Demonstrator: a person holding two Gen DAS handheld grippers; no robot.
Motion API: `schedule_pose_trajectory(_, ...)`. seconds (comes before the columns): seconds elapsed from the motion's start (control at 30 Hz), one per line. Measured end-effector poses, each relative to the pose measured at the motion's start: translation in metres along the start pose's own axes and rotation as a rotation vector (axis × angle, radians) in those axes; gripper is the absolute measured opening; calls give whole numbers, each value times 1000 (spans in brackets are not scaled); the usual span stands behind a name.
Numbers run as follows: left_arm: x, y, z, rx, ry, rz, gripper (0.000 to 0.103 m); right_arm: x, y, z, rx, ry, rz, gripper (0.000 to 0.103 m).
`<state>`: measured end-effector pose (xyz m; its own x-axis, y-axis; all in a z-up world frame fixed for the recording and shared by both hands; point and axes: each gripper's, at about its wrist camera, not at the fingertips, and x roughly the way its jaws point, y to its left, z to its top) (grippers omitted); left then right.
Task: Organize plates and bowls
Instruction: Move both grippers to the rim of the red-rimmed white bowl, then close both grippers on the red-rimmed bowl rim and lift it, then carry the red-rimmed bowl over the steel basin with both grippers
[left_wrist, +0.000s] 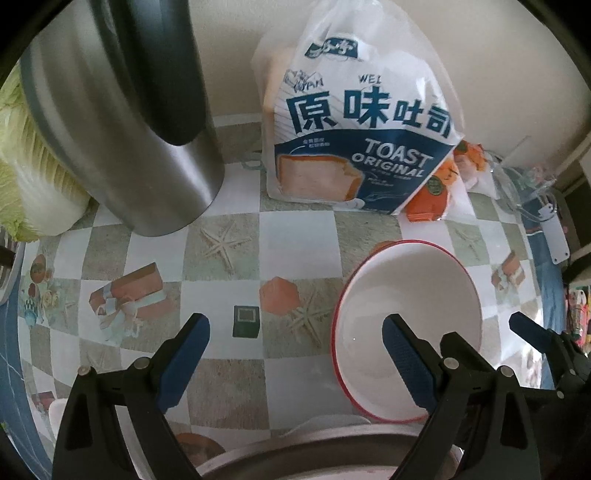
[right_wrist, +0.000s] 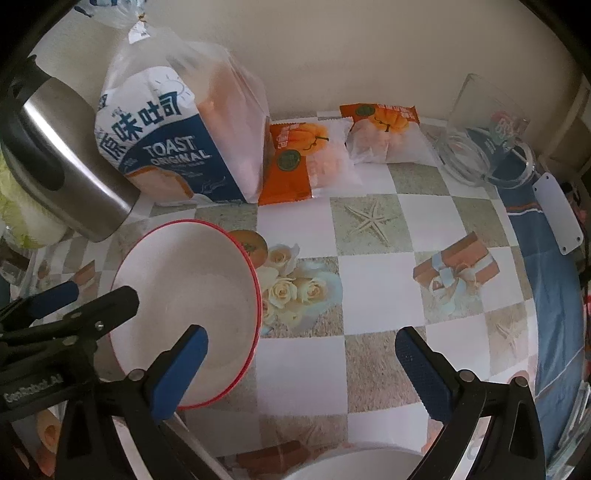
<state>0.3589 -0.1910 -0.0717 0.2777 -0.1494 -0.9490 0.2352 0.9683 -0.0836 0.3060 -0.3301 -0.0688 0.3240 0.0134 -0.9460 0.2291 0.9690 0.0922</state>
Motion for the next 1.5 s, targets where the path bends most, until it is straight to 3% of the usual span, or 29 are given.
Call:
schedule_pose_trajectory(0.3, 26, -1, 2, 8, 41, 11, 52, 16, 10, 2, -43, 18, -3, 72)
schedule_pose_trajectory(0.37, 33, -1, 2, 1, 63, -6, 47, 19, 10, 2, -43, 26, 17, 65)
schedule_pose_trajectory(0.43, 38, -2, 1, -3, 70, -21, 42, 23, 11, 3, -51, 35, 29, 50)
schedule_pose_trajectory(0.53, 46, -5, 1, 11, 90, -47, 32, 28, 15, 2, -67, 54, 42, 40)
schedule_pose_trajectory(0.63, 47, -12, -2, 21, 104, -55, 29, 33, 20, 0, -86, 71, 69, 36)
schedule_pose_trajectory(0.7, 47, -17, -2, 35, 110, -55, 19, 36, 24, -2, -101, 87, 72, 36)
schedule_pose_trajectory(0.8, 47, -21, -2, 47, 113, -67, 11, 38, 28, -4, -112, 97, 78, 31)
schedule_pose_trajectory(0.9, 46, -27, -3, 47, 106, -65, 11, 38, 34, -7, -127, 94, 90, 23)
schedule_pose_trajectory(1.13, 25, -33, -7, 83, 60, -66, 11, 35, 34, -7, -110, 77, 97, 23)
schedule_pose_trajectory(1.5, -49, -45, -15, 87, -55, -67, 10, -29, 27, -4, -123, -28, 75, 23)
